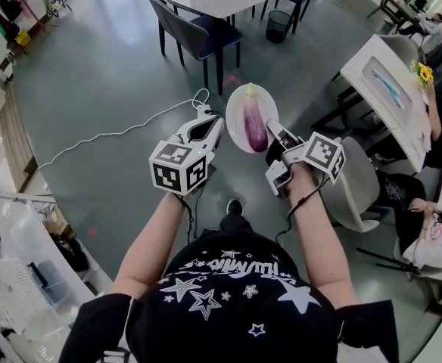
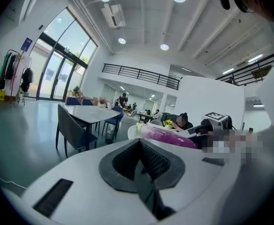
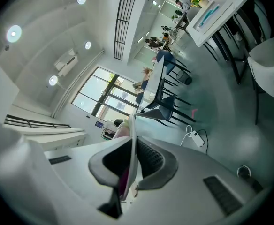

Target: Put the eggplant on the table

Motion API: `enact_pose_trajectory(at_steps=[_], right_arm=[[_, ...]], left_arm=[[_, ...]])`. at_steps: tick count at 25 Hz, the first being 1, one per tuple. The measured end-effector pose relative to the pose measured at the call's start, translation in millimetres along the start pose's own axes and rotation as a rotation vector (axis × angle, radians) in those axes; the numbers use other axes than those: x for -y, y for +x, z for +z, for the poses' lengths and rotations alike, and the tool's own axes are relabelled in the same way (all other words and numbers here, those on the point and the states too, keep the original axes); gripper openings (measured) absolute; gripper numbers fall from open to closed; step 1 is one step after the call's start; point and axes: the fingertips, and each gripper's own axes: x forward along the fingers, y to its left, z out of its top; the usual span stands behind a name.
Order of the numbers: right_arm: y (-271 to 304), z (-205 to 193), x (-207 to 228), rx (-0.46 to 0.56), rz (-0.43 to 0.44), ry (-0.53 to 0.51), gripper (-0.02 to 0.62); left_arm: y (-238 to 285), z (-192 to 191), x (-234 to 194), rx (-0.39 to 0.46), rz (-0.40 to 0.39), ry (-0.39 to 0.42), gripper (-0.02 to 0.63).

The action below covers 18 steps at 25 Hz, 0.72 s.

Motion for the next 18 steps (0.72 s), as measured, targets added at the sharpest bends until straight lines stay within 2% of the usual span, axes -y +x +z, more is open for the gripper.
enact_pose_trajectory(at_steps=[18], right_arm=[[66,108,37,-0.016,0.057,0.005,0.031]], left_arm=[[110,40,-40,0.026,0.068,0.023,0.006]])
